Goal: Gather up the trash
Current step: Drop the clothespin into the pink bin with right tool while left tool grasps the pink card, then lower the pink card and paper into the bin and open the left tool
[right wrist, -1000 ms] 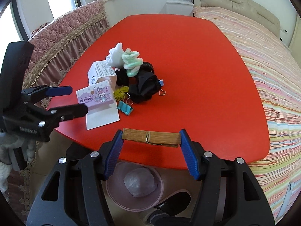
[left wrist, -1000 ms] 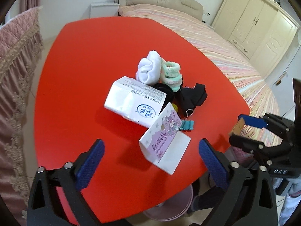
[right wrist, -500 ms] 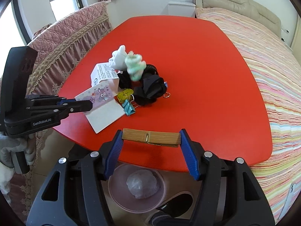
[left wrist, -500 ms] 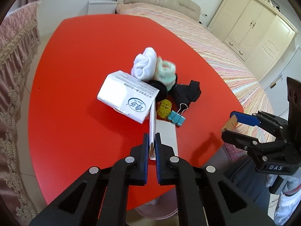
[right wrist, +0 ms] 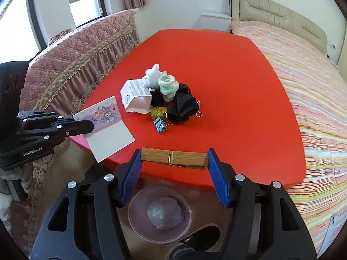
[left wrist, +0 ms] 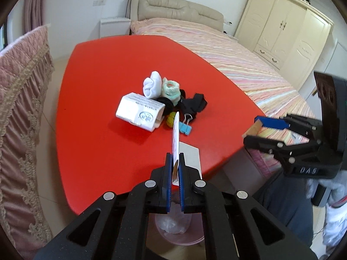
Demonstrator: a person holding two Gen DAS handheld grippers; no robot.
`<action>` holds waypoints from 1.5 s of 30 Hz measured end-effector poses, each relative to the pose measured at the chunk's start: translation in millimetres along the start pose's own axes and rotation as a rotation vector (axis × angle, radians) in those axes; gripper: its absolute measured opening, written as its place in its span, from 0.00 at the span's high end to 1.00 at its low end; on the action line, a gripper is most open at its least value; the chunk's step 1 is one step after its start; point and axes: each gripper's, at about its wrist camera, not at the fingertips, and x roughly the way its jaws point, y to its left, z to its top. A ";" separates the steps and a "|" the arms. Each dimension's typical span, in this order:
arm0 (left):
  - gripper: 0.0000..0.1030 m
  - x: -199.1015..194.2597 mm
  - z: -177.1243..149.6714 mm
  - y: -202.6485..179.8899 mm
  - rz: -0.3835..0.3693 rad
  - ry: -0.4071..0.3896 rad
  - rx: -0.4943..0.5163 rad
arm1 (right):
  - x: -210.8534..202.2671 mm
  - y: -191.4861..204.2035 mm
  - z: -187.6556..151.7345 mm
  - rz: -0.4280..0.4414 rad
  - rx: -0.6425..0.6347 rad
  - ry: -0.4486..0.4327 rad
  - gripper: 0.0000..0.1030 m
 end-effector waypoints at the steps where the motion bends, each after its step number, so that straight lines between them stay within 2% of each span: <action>1: 0.95 -2.9 -3.3 -3.9 0.008 -0.002 0.009 | -3.7 0.7 -3.0 0.000 -0.005 -0.003 0.41; 10: 0.95 -10.6 -42.6 -28.9 0.034 0.006 0.055 | -14.8 9.7 -35.8 0.025 -0.031 0.014 0.41; 17: 0.95 -8.2 -66.8 -30.9 0.035 0.037 0.047 | 2.5 20.9 -62.7 0.079 -0.051 0.080 0.41; 22: 0.95 -9.8 -74.3 -29.2 0.038 0.048 0.039 | 15.9 26.1 -69.9 0.121 -0.058 0.114 0.41; 23: 0.95 -10.0 -74.6 -29.0 0.040 0.050 0.039 | 17.1 26.4 -70.2 0.128 -0.057 0.116 0.40; 25: 0.95 -10.0 -74.9 -28.9 0.040 0.051 0.039 | 17.9 25.3 -70.0 0.130 -0.054 0.111 0.19; 28: 0.95 -9.2 -74.7 -31.3 0.039 0.054 0.045 | 15.6 22.0 -68.9 0.123 -0.040 0.103 0.11; 31: 0.95 -5.9 -74.8 -36.1 0.028 0.063 0.057 | 10.9 15.4 -69.0 0.105 -0.021 0.097 0.07; 39: 0.93 8.3 -77.1 -58.0 -0.015 0.104 0.115 | -12.5 -8.4 -73.0 0.048 0.026 0.067 0.06; 42: 0.85 14.2 -77.8 -64.0 -0.026 0.115 0.127 | -18.0 -13.9 -74.7 0.044 0.037 0.058 0.05; 43: 0.72 17.3 -77.7 -65.0 -0.022 0.120 0.128 | -18.6 -15.4 -75.2 0.044 0.041 0.057 0.05; 44: 0.45 19.5 -77.7 -65.1 -0.019 0.120 0.126 | -19.0 -17.0 -76.2 0.044 0.045 0.057 0.05; 45: 0.36 20.8 -77.9 -64.7 -0.013 0.112 0.122 | -19.3 -17.7 -77.1 0.044 0.047 0.057 0.05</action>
